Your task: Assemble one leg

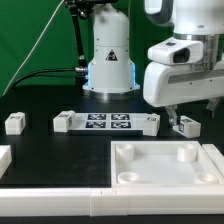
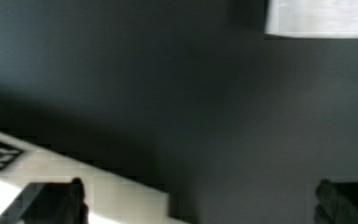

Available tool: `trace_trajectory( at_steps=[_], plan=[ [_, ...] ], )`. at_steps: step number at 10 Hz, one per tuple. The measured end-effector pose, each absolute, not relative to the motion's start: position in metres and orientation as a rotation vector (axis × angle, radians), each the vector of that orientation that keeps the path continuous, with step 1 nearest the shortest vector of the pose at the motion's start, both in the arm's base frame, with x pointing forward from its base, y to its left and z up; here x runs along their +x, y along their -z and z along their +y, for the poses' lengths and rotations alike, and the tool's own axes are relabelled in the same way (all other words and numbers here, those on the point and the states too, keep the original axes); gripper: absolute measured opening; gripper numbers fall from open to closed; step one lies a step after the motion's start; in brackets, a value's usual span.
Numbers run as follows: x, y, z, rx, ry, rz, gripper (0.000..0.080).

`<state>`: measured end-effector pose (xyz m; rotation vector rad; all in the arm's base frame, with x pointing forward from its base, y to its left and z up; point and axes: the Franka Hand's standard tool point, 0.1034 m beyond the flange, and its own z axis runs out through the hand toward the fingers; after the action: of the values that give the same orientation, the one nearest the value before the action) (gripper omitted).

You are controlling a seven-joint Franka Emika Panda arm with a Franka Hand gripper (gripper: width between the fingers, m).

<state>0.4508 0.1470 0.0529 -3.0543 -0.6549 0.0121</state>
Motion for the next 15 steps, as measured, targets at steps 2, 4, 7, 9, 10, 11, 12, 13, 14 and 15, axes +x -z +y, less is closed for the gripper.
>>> trace_trajectory(
  at_steps=[2, 4, 7, 9, 10, 11, 12, 13, 14, 15],
  plan=[
    [0.444, -0.051, 0.156, -3.046, -0.020, -0.688, 0.0649],
    [0.438, -0.049, 0.155, -3.051, -0.095, -0.697, 0.0649],
    [0.429, -0.050, 0.151, -3.065, -0.373, -0.699, 0.0649],
    [0.415, -0.043, 0.157, -3.056, -0.652, -0.688, 0.0649],
    [0.410, -0.040, 0.161, -3.040, -0.765, -0.706, 0.0649],
    [0.402, -0.039, 0.161, -3.008, -0.956, -0.715, 0.0649],
    [0.399, -0.035, 0.162, -2.972, -1.106, -0.717, 0.0649],
    [0.394, -0.031, 0.163, -2.935, -1.238, -0.723, 0.0649],
    [0.388, -0.028, 0.163, -2.896, -1.363, -0.731, 0.0649],
    [0.381, -0.026, 0.160, -2.839, -1.529, -0.737, 0.0649]
  ],
)
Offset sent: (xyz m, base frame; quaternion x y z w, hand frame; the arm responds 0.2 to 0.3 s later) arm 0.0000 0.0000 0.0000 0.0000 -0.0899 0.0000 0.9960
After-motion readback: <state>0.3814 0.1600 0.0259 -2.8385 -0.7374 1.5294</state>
